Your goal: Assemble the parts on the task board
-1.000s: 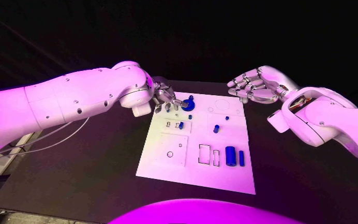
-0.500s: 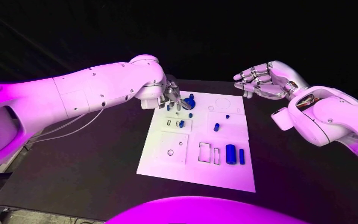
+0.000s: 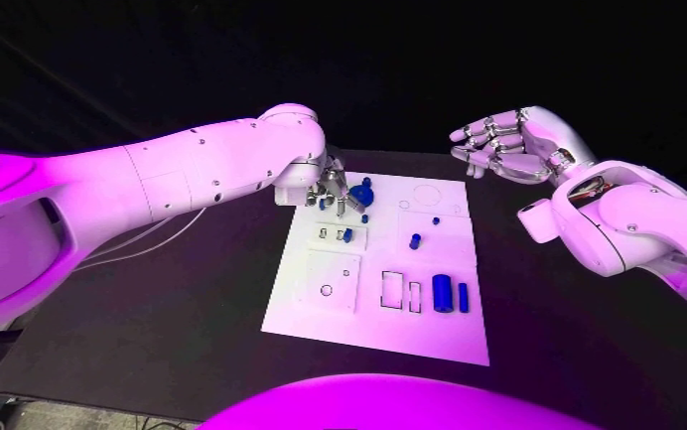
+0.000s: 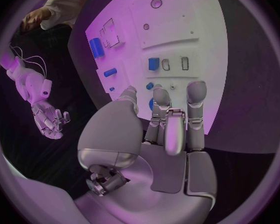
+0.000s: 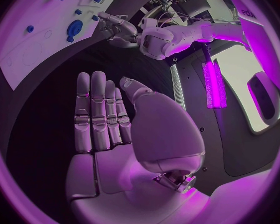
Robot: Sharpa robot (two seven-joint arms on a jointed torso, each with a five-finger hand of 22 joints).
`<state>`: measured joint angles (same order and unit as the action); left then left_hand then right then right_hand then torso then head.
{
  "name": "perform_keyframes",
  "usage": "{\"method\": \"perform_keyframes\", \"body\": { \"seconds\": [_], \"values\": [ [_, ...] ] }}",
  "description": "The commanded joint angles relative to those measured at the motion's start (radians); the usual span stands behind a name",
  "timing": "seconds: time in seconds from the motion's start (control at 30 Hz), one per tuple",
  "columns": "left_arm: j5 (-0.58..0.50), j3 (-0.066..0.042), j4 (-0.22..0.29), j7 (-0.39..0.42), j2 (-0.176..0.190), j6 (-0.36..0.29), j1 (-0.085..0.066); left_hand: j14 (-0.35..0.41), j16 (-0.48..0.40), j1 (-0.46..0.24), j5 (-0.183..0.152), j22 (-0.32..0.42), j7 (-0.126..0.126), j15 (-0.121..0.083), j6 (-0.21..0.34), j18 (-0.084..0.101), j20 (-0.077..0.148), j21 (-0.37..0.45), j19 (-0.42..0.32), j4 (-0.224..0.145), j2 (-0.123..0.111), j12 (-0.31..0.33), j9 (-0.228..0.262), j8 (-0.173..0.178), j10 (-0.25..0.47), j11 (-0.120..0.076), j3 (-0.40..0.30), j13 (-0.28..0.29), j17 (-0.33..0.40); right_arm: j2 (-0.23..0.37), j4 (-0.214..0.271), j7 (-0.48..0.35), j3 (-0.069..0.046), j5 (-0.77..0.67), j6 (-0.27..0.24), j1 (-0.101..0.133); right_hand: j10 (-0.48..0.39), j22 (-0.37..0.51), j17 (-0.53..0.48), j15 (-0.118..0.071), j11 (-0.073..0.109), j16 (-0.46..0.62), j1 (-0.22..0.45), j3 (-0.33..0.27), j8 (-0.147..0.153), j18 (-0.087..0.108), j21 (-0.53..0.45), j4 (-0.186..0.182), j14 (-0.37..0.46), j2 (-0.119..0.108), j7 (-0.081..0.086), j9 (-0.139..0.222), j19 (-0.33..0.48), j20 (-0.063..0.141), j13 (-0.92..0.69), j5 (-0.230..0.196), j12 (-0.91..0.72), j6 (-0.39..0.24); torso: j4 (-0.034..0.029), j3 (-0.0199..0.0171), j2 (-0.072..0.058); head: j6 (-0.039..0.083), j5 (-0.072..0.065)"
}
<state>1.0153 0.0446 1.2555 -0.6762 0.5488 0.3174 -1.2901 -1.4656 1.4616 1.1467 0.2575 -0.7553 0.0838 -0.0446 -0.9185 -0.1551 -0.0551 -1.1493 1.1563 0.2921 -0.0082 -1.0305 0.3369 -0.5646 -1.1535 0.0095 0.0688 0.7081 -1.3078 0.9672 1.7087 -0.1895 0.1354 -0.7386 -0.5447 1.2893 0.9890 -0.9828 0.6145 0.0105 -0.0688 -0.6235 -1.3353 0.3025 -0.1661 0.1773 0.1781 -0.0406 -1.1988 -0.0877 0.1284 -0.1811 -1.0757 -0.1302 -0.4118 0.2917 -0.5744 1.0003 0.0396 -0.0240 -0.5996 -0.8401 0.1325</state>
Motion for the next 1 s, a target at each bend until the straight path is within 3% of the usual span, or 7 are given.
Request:
{"method": "perform_keyframes", "body": {
  "seconds": [0.03, 1.0],
  "values": [
    [0.015, 0.002, -0.012, 0.007, -0.01, 0.048, 0.003, -0.04, 0.004, 0.005, 0.004, -0.001, -0.004, -0.006, 0.001, 0.005, 0.001, -0.005, 0.004, -0.002, 0.002, -0.006, 0.002, -0.005, -0.003, -0.001, 0.005, 0.001, -0.033, 0.0, 0.004, -0.028, 0.0, 0.008, -0.029, 0.0, 0.009, 0.002, 0.002, 0.001, 0.0, 0.01, -0.018, 0.003, -0.005, 0.005, -0.007, 0.013, -0.006, -0.003, 0.008, -0.001, -0.007, 0.003, 0.006, 0.006, 0.008, 0.002, -0.0029, -0.0005, 0.0, -0.003, -0.001],
    [0.0, 0.007, -0.041, 0.032, -0.05, 0.085, 0.041, -0.037, 0.003, 0.053, 0.006, 0.004, -0.003, -0.006, 0.013, 0.004, 0.001, -0.004, -0.003, -0.002, 0.009, -0.003, 0.007, -0.008, 0.008, -0.001, -0.014, -0.006, -0.03, -0.01, -0.002, -0.016, 0.001, 0.008, -0.035, -0.002, 0.012, -0.001, 0.008, 0.002, -0.003, 0.029, -0.034, 0.004, -0.005, 0.004, -0.006, 0.029, -0.009, -0.002, 0.014, 0.001, -0.006, 0.004, 0.024, 0.027, 0.016, -0.001, -0.0116, 0.0003, -0.002, -0.003, -0.014]
  ]
}}
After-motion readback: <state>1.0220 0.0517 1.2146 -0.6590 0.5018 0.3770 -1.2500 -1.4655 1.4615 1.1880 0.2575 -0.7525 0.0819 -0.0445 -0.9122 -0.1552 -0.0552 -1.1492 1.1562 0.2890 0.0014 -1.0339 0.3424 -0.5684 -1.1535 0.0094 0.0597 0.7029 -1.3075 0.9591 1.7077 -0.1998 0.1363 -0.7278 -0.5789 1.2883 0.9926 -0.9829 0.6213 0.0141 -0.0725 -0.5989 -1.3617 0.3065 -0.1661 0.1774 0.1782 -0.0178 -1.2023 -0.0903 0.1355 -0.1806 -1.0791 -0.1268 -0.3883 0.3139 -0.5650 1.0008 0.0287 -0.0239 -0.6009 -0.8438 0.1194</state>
